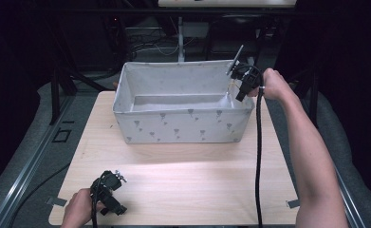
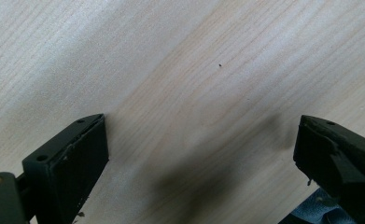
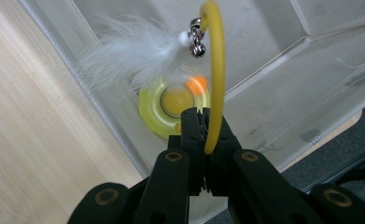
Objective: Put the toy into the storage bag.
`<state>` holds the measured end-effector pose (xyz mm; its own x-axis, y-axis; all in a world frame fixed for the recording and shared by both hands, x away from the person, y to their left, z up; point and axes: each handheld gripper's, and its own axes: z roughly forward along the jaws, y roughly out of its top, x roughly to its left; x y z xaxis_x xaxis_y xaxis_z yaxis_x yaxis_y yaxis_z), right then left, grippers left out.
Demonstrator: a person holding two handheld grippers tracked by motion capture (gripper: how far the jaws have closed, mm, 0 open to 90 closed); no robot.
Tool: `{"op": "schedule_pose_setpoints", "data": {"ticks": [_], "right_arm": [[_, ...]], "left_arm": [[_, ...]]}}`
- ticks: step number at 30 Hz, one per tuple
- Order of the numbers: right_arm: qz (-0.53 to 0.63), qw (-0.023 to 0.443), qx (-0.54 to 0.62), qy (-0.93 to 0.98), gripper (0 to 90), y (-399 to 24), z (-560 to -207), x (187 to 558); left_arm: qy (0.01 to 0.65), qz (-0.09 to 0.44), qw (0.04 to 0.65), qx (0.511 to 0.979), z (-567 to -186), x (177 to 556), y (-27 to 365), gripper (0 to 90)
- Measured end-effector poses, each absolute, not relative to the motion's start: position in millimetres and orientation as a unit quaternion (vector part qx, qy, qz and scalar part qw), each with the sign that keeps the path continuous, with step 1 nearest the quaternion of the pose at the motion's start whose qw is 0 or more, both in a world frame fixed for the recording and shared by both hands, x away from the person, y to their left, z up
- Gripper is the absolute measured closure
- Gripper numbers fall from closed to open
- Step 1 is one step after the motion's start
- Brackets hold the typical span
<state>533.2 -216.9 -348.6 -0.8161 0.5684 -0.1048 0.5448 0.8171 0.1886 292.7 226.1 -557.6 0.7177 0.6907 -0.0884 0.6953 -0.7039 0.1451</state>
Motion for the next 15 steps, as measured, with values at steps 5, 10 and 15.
{"op": "schedule_pose_setpoints", "data": {"ticks": [5,10,15], "right_arm": [[0.076,0.072,0.302,0.948,88.0,-216.8,-357.8,534.3],[0.071,0.063,0.311,0.946,87.9,-218.3,-367.2,536.6],[0.075,0.060,0.315,0.944,87.3,-218.0,-367.6,536.8]], "left_arm": [[0.375,-0.014,0.083,0.923,-557.5,292.4,226.2,3.0],[0.374,-0.013,0.083,0.924,-557.6,292.4,226.3,3.0],[0.374,-0.014,0.084,0.924,-557.5,292.5,226.4,3.0]]}}
